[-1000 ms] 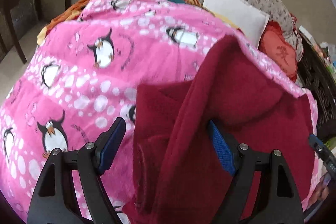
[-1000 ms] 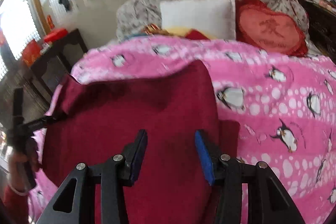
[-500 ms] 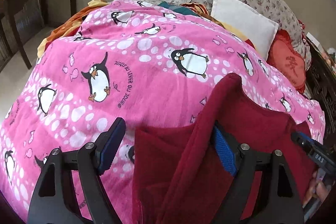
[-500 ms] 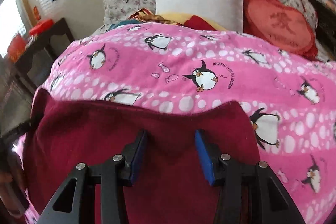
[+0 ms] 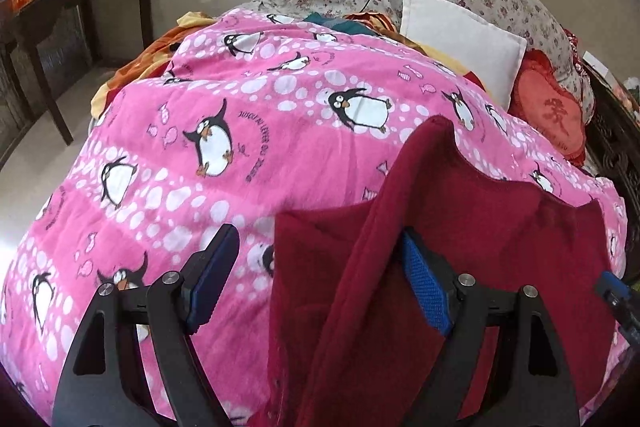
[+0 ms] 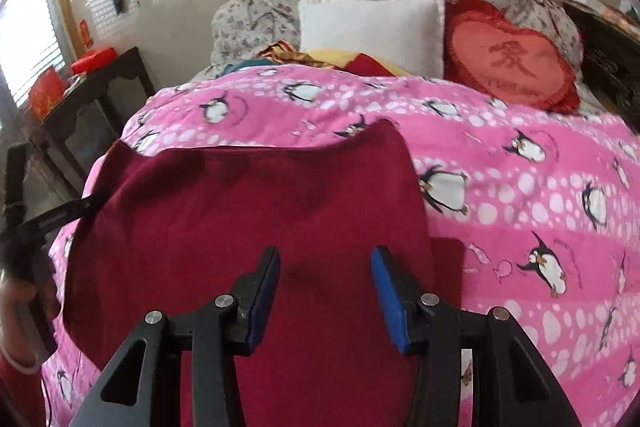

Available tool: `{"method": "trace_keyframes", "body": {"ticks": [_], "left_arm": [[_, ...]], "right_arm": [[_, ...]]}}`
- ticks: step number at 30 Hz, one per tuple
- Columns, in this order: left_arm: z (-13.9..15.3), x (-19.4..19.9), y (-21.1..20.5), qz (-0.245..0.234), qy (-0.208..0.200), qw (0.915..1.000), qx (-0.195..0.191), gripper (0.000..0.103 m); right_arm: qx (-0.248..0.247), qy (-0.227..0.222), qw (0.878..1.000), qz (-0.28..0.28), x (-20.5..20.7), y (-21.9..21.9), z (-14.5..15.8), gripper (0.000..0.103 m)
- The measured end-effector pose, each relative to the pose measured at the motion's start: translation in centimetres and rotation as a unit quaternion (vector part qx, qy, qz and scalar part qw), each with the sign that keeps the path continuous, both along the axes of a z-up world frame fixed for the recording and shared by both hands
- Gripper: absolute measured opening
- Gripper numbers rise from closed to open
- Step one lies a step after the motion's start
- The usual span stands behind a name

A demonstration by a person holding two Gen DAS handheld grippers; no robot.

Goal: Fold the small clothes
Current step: 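Lower the hem onto the shirt near the collar and open both grippers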

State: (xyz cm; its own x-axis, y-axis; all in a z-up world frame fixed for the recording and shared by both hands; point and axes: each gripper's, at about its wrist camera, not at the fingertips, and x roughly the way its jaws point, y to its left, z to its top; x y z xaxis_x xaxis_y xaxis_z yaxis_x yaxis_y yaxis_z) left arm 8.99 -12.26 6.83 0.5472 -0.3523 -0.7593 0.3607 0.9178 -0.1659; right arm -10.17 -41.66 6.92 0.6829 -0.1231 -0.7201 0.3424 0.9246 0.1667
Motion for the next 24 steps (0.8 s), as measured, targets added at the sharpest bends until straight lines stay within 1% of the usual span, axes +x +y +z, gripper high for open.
{"method": "trace_keyframes", "body": {"ticks": [2,4,8,10,13,17,20,22,24], "left_arm": [[0.1,-0.5,0.5,0.004,0.004,1.0,-0.003,0.082],[0.3,-1.3,1.0,0.003,0.004,1.0,-0.006,0.082],[0.6,-2.8,1.9,-0.001,-0.006,1.0,0.003,0.082],[0.7,-3.6,2.2,-0.007,-0.004,1.0,0.003,0.082],[0.8,-5.1,2.8,-0.02,-0.003,0.9998,-0.002,0.082],[0.3,-7.2,4.0,-0.032,0.004,0.9994,-0.011,0.082],[-0.6,-8.7,4.6,-0.039,0.012,0.9991,-0.011,0.082],[-1.3,-9.5,5.0,-0.042,0.02,0.9988,-0.012,0.082],[-2.1,-10.1,5.0,-0.046,0.029,0.9985,-0.01,0.082]], "right_arm": [[0.013,0.012,1.0,-0.006,0.7,-0.8,-0.4,0.046],[0.015,0.013,1.0,-0.011,0.7,-0.7,0.1,0.046],[0.025,-0.003,1.0,0.003,-0.2,0.6,1.2,0.046],[0.024,-0.009,1.0,0.007,-1.0,1.4,1.5,0.046],[0.001,-0.017,1.0,-0.002,-3.3,2.3,2.0,0.046],[-0.01,-0.018,0.999,-0.026,-7.1,2.3,1.6,0.05],[0.002,-0.013,0.999,-0.03,-9.8,2.0,0.6,0.05],[0.015,-0.009,0.999,-0.028,-10.8,2.0,-0.1,0.05],[0.034,-0.01,0.999,-0.015,-11.4,2.1,-0.8,0.05]]}}
